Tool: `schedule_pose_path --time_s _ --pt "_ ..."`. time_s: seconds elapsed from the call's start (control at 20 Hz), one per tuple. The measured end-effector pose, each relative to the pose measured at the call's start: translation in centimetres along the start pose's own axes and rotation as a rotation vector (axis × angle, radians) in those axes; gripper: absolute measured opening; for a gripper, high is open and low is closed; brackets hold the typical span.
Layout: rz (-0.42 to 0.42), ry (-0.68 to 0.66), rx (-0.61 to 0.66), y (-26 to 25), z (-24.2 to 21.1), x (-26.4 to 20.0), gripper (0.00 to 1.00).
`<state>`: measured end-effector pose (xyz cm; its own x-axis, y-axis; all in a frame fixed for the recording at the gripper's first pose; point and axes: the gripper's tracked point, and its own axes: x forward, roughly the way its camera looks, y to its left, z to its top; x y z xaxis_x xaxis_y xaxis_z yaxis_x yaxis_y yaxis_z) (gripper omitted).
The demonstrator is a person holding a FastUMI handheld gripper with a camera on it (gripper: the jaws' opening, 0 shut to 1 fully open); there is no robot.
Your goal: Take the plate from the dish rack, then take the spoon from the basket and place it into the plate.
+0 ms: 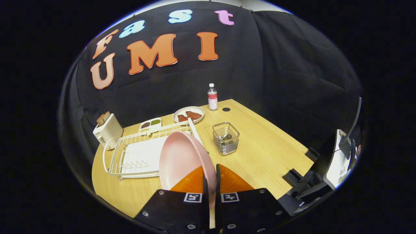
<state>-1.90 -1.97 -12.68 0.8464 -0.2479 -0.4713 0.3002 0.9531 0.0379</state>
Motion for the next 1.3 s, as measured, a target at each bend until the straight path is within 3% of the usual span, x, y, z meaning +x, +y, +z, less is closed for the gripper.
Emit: schedule_pose_path --time_s 0.75,1.3 --pt "0.071 0.249 0.161 2.6 -11.1 0.7 0.07" --pt "0.169 0.372 0.309 4.3 -14.1 2.3 0.07"
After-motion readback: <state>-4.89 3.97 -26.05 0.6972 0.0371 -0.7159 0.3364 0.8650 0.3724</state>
